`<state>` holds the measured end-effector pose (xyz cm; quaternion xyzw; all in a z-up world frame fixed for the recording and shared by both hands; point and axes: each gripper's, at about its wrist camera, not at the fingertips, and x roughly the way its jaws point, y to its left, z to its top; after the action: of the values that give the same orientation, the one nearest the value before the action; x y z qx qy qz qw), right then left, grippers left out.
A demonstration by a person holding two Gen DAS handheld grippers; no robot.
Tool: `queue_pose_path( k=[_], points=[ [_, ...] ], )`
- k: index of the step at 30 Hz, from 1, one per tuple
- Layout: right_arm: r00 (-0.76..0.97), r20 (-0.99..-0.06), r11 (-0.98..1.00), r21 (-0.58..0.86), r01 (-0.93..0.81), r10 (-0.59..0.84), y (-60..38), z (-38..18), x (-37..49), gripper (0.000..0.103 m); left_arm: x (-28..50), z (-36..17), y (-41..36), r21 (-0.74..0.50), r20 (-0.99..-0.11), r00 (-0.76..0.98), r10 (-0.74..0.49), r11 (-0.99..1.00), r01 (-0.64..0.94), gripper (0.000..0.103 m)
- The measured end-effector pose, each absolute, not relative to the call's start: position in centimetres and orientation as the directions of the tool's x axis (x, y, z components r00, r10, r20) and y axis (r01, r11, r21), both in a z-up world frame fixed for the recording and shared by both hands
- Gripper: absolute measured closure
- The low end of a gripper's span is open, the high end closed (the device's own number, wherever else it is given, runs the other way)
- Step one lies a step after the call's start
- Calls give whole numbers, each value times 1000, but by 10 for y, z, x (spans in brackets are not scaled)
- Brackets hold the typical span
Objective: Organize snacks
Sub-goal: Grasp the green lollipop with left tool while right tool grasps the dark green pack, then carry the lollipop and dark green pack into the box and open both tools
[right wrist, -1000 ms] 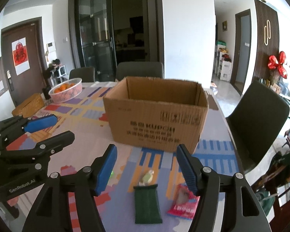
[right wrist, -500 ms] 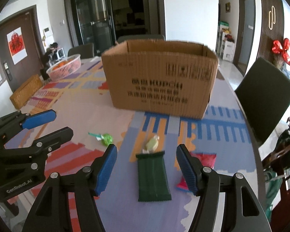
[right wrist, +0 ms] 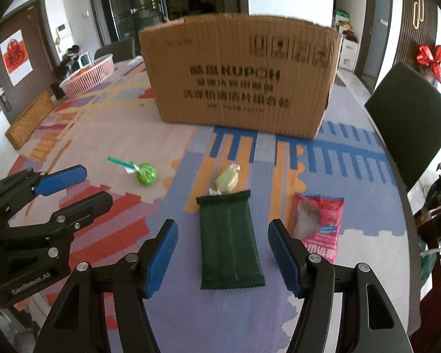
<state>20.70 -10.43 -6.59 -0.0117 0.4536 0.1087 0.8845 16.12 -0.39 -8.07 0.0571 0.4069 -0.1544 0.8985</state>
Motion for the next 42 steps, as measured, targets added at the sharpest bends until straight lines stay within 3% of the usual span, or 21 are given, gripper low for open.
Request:
queue_pose_path(
  k=[15,25,28,32,42],
  points=[
    [522,-840,986,83,-147,149,-108,-91,224,39,203,-110,-11,-48,-790,573,-217,954,295,54],
    [518,-842,986,83,-147,149,-103,-98,231,39,220,-117,-17,-38,-814,547,-194,958,283,67],
    [527,-840,985,55,-161,133,-98,-99,231,47,221,-118,-19,-26,-821,541,-184,958,286,75],
    [540,-834,986,30,-167,117,-96,-99,232,56,221,-118,-19,-29,-822,539,-185,958,285,76],
    [544,-825,985,80,-155,153,-107,-96,231,58,200,-105,-26,-17,-814,549,-187,954,299,76]
  ],
)
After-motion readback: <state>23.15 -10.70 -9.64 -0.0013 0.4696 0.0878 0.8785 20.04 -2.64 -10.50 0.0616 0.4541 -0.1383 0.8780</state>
